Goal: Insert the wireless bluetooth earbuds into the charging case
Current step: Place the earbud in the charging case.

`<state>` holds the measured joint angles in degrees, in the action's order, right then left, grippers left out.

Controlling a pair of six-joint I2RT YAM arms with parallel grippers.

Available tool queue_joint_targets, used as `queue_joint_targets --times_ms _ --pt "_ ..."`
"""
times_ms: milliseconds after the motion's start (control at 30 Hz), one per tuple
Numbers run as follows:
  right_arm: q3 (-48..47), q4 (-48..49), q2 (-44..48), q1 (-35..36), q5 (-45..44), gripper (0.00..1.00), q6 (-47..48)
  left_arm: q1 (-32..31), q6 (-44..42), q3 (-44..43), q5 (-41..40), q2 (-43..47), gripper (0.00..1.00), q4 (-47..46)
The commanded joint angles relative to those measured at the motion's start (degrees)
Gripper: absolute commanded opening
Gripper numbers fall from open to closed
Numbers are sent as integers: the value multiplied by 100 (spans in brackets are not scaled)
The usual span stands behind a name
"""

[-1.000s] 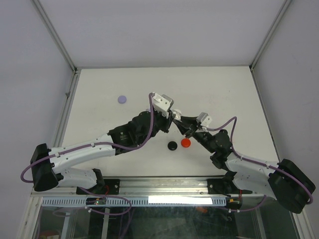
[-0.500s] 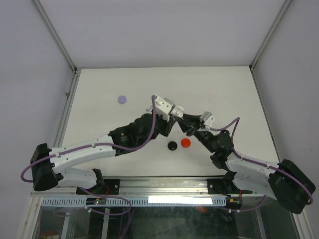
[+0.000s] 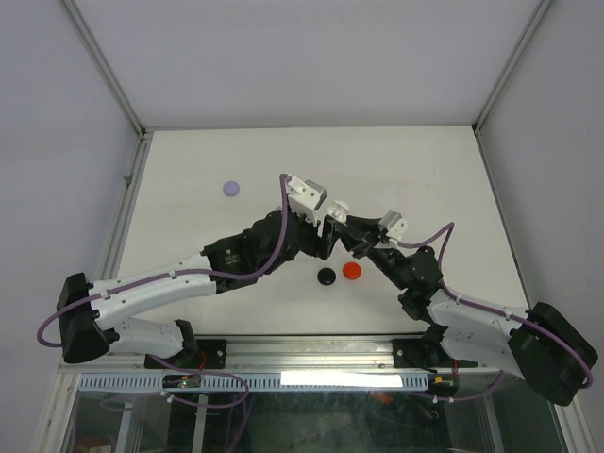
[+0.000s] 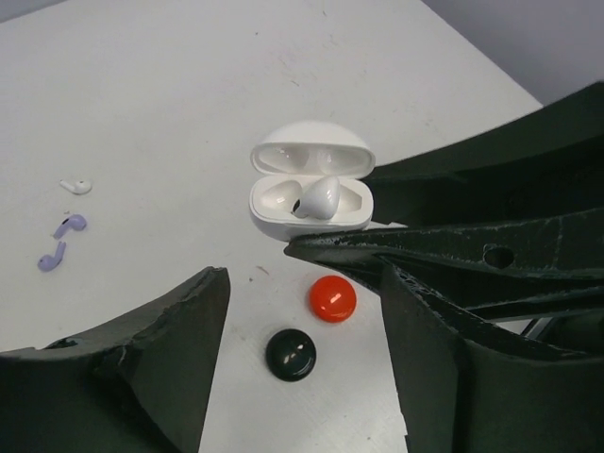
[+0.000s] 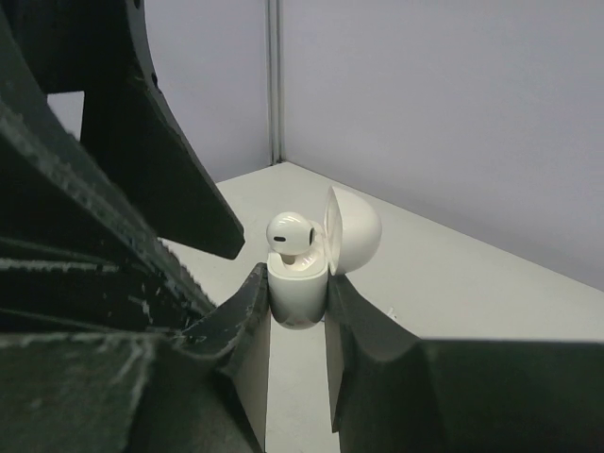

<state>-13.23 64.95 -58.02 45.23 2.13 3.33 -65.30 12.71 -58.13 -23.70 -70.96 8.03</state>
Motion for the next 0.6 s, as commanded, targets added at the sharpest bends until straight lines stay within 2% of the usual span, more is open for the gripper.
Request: queue_joint_targets --times_ms 0,200,567 --pt "-139 412 87 -6 -113 0 -43 245 467 -468 151 245 71 -77" --pt "-130 343 163 -5 -134 0 -52 595 750 -592 330 121 80 -69" --pt "-110 335 210 -1 -133 0 -44 735 684 -622 596 -50 81 -58"
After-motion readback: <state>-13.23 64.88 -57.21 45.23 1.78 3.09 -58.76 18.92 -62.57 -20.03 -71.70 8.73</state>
